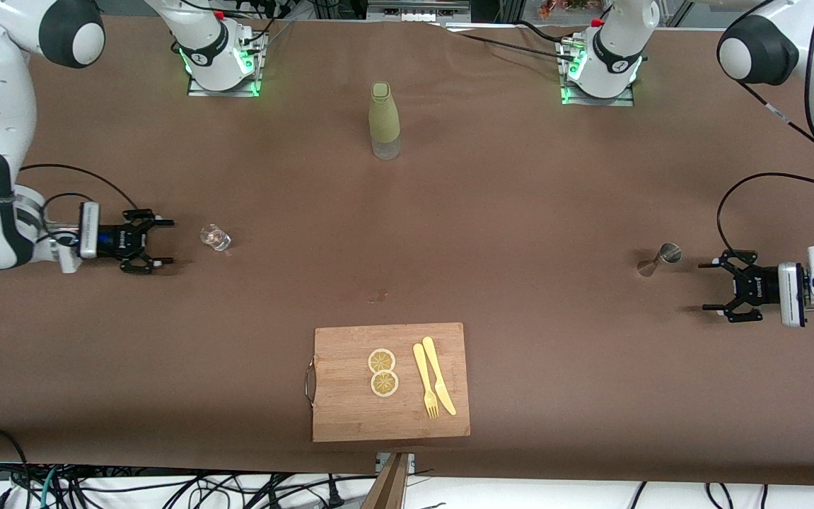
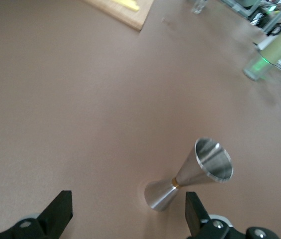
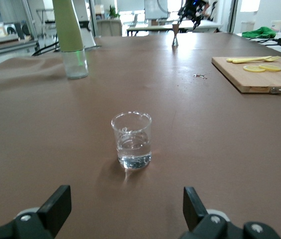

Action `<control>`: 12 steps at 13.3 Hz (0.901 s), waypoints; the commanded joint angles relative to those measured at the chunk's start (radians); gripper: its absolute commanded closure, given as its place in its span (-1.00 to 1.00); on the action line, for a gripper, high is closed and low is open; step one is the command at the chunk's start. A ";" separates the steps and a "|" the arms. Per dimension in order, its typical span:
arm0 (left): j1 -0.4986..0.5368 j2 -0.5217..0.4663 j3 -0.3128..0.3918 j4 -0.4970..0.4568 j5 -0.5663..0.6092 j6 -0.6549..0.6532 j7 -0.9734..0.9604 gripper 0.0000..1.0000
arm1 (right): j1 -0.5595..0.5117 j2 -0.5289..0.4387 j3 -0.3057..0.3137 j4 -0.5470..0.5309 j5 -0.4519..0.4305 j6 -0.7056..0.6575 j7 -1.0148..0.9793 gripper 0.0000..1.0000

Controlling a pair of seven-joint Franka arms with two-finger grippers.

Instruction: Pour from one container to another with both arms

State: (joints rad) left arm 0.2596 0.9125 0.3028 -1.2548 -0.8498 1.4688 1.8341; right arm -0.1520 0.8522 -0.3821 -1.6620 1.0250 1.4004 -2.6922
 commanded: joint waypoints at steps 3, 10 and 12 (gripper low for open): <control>-0.103 -0.147 0.010 -0.009 0.169 0.016 -0.446 -1.00 | 0.002 -0.293 0.005 -0.045 -0.233 0.113 0.248 -1.00; -0.281 -0.328 0.012 -0.026 0.320 0.007 -1.043 -1.00 | 0.063 -0.645 0.083 -0.067 -0.580 0.198 0.947 -1.00; -0.342 -0.374 0.010 -0.025 0.426 0.008 -1.111 -1.00 | 0.103 -0.753 0.107 -0.067 -0.692 0.213 1.261 -1.00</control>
State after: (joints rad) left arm -0.0291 0.6020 0.3046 -1.2443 -0.5174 1.4739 0.7892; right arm -0.0843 0.2271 -0.3011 -1.6718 0.4265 1.5761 -1.6679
